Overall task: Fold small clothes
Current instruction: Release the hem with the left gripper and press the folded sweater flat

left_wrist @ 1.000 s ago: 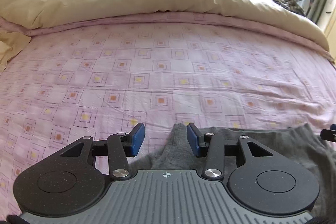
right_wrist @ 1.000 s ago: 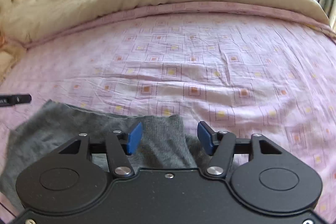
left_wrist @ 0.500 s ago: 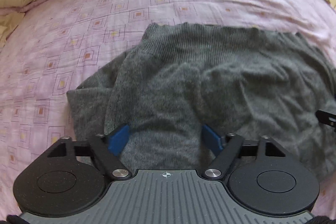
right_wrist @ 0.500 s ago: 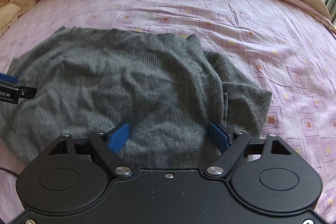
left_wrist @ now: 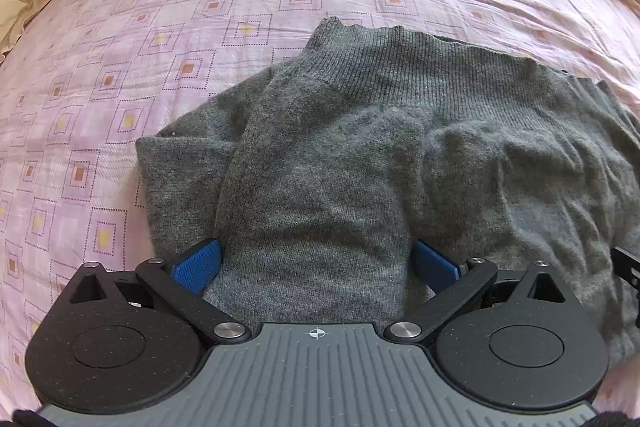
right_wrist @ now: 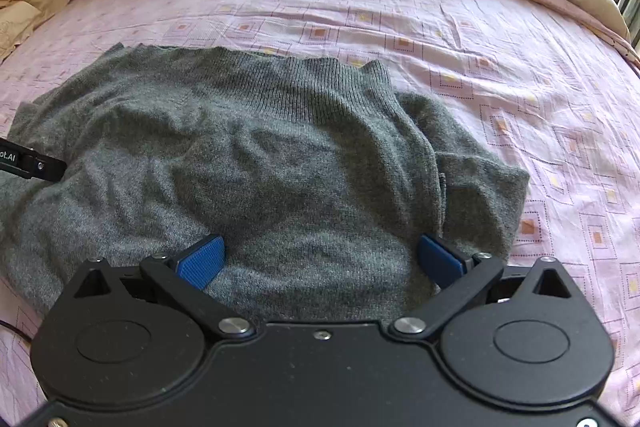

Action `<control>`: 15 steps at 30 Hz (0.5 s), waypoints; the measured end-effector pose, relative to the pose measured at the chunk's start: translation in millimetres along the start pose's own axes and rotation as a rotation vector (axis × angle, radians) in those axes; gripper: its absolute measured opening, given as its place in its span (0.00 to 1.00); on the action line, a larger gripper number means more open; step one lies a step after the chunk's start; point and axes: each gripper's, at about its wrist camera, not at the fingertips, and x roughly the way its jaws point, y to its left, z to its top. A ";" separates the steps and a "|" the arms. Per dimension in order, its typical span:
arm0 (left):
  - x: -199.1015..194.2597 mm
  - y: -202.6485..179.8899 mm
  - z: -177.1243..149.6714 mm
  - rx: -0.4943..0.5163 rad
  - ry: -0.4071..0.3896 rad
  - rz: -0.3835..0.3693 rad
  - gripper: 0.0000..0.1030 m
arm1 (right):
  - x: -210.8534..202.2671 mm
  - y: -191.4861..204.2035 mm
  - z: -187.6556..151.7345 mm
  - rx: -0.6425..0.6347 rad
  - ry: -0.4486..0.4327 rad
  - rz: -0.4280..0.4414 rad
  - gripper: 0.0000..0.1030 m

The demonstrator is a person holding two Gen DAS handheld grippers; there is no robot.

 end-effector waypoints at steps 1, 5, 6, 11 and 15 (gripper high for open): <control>0.7 0.3 -0.5 -0.002 -0.003 -0.001 1.00 | 0.4 -0.4 -0.2 -0.002 -0.004 0.004 0.99; 3.2 1.7 0.2 -0.007 -0.010 -0.009 1.00 | -0.1 -1.6 -2.0 0.000 -0.015 0.011 1.00; -1.4 0.7 -4.1 -0.008 -0.010 -0.010 1.00 | -0.2 -2.0 -2.4 0.000 -0.017 0.012 1.00; -1.7 0.6 -3.0 -0.007 -0.006 -0.009 1.00 | -1.9 -2.3 -5.5 -0.002 -0.030 0.012 1.00; -1.6 0.1 -4.2 -0.006 -0.009 -0.007 1.00 | -4.3 -4.1 2.3 -0.013 0.003 0.023 0.99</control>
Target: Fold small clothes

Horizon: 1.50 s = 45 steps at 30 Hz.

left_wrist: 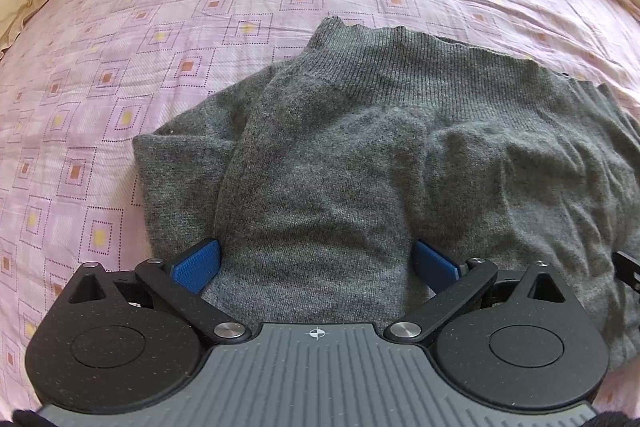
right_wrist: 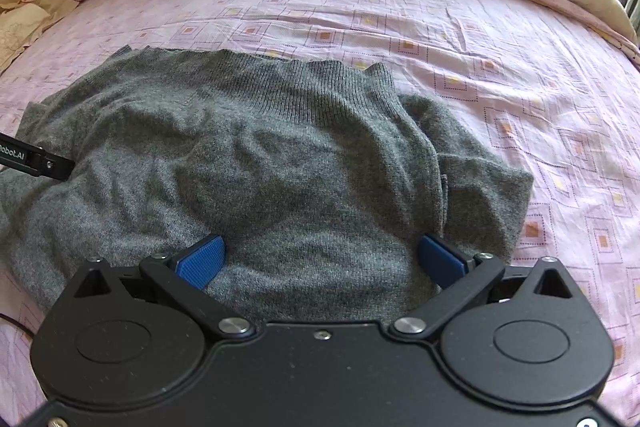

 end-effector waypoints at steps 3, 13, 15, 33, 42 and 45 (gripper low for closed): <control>0.2 0.3 0.5 0.003 0.005 -0.003 1.00 | -11.3 8.3 5.3 -0.043 -0.016 -0.047 0.98; -26.7 -1.7 -28.6 0.093 -0.028 0.023 0.98 | -33.9 29.8 -16.3 -0.077 -0.017 -0.039 0.98; -28.1 -1.6 -44.5 0.111 -0.020 0.041 0.99 | -28.1 31.7 -28.6 -0.095 0.049 -0.067 0.98; -47.1 -0.1 -43.4 -0.002 0.000 -0.016 0.97 | -62.2 -73.6 -48.3 0.384 0.010 0.044 0.99; -51.9 -33.8 -12.9 0.029 0.002 -0.036 0.96 | -34.7 -99.5 -49.0 0.541 0.036 0.249 1.00; -54.6 -36.9 -17.3 0.070 0.006 -0.031 0.96 | -31.8 -99.3 -47.6 0.519 0.029 0.262 1.00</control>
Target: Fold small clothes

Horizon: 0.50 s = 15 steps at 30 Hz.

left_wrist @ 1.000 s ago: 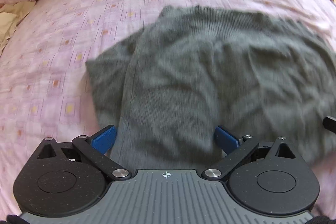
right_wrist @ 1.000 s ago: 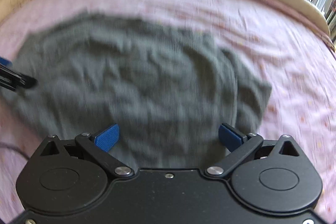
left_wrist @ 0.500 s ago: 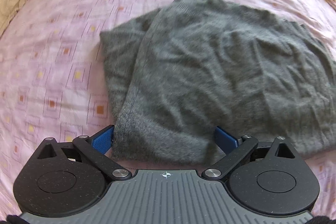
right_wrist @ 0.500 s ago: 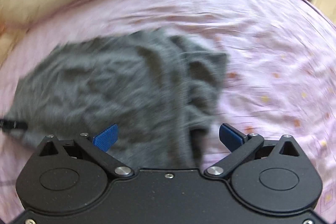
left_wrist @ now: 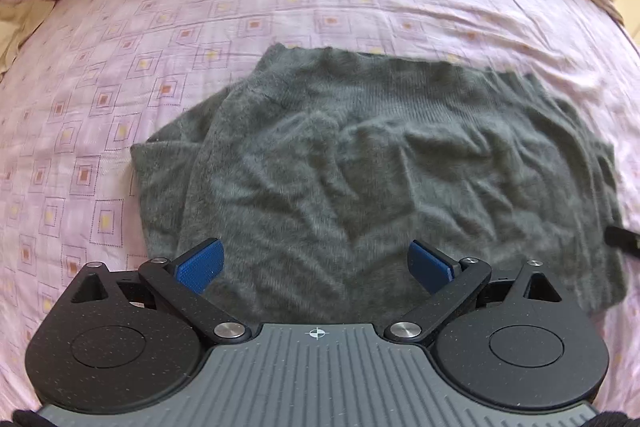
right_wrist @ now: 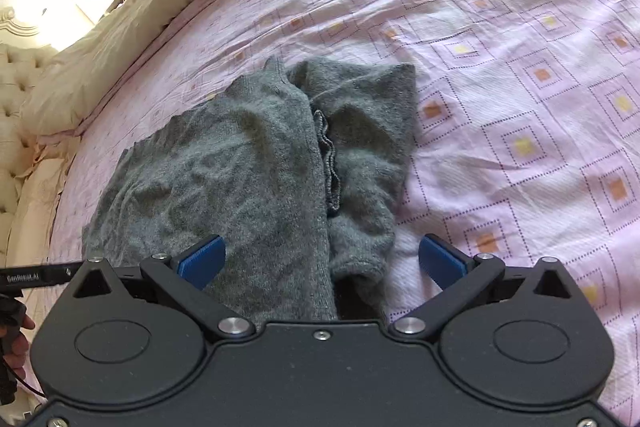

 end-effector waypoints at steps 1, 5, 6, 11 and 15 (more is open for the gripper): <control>1.9 1.9 -4.8 0.006 0.014 0.013 0.96 | -0.5 -1.1 0.1 -0.003 0.000 0.006 1.00; 18.4 22.7 -35.9 -0.025 0.116 0.067 0.96 | -2.2 -5.7 -1.9 -0.006 -0.008 0.033 1.00; 23.9 29.4 -44.8 -0.032 0.143 0.089 0.96 | -2.6 -6.1 -3.0 -0.011 -0.011 0.036 1.00; 27.9 59.7 -71.2 -0.122 0.198 0.107 0.96 | -0.9 -3.5 -5.7 -0.045 -0.020 0.030 1.00; -1.2 54.6 -60.5 -0.128 0.111 0.068 0.85 | -0.5 -2.5 -6.1 -0.056 -0.022 0.026 1.00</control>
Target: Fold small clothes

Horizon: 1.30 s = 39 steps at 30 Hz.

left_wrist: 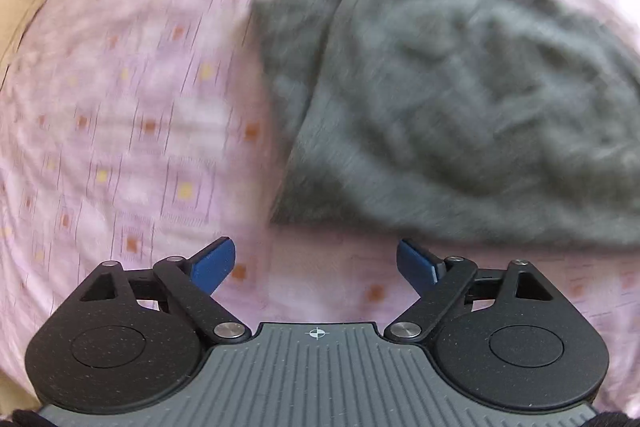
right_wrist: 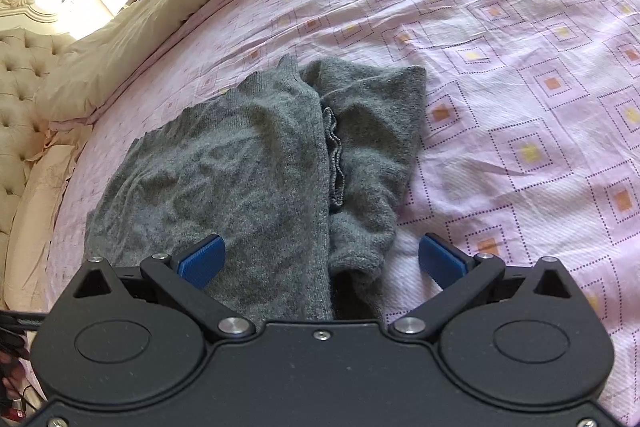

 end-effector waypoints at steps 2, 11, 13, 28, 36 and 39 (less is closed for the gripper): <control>-17.6 -12.6 8.7 0.021 -0.062 -0.038 0.85 | 0.2 -1.5 1.1 0.018 -0.002 0.004 1.00; -11.5 -99.5 75.5 0.122 -0.178 -0.142 0.86 | -2.7 -24.6 6.8 0.194 -0.022 0.095 1.00; -1.1 -115.6 86.7 0.144 -0.172 -0.134 0.86 | -3.7 -30.0 6.9 0.220 -0.025 0.120 1.00; 54.4 -153.8 99.0 0.240 -0.113 -0.051 0.99 | 19.3 -46.9 30.7 0.274 0.071 0.327 1.00; 54.8 -151.7 102.4 0.234 -0.103 -0.054 1.00 | 47.0 -11.7 43.1 0.109 0.106 0.373 1.00; 53.2 -150.4 105.3 0.228 -0.094 -0.061 0.99 | 50.6 -4.2 43.9 0.100 0.103 0.365 1.00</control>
